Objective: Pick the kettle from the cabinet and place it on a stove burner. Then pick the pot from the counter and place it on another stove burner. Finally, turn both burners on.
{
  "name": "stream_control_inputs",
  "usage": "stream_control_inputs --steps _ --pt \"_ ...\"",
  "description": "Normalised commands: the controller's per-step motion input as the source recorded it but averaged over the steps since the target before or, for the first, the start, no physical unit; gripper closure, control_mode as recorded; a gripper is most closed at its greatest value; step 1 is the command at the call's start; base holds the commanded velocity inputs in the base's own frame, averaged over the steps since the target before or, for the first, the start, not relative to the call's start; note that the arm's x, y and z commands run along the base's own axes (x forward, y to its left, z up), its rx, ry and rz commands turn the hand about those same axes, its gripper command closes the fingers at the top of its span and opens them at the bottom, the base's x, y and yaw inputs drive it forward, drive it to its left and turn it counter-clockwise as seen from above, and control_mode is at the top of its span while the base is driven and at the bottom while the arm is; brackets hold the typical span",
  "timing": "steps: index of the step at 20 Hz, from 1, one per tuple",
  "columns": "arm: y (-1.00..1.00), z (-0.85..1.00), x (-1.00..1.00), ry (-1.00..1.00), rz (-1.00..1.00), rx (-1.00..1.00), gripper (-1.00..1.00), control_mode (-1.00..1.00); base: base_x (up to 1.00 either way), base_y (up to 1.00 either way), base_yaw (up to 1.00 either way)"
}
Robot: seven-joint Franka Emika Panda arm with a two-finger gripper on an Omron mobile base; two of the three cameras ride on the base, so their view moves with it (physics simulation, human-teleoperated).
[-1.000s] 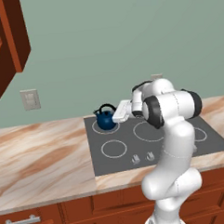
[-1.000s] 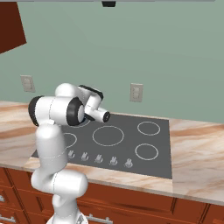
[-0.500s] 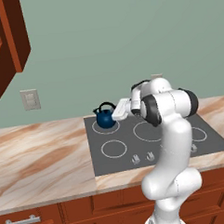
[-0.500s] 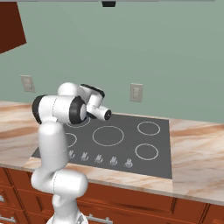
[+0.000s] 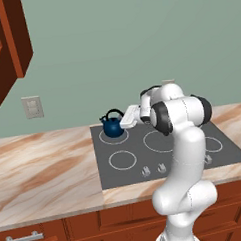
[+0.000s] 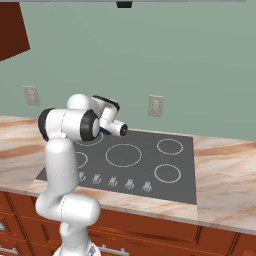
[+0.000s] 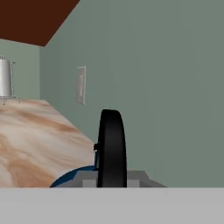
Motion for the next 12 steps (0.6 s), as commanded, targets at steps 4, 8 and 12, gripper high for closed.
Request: stream_control_inputs --steps 4,8,12 --pt "0.02 -0.04 -0.01 -0.02 0.0 0.0 -1.0 -1.0 0.0 0.0 0.0" --pt "0.0 -0.12 -0.05 0.0 0.0 0.0 -1.0 -1.0 0.0 0.0 0.0" --pt "0.0 -0.19 -0.07 -0.01 0.0 0.0 -1.0 -1.0 0.0 0.0 0.0"
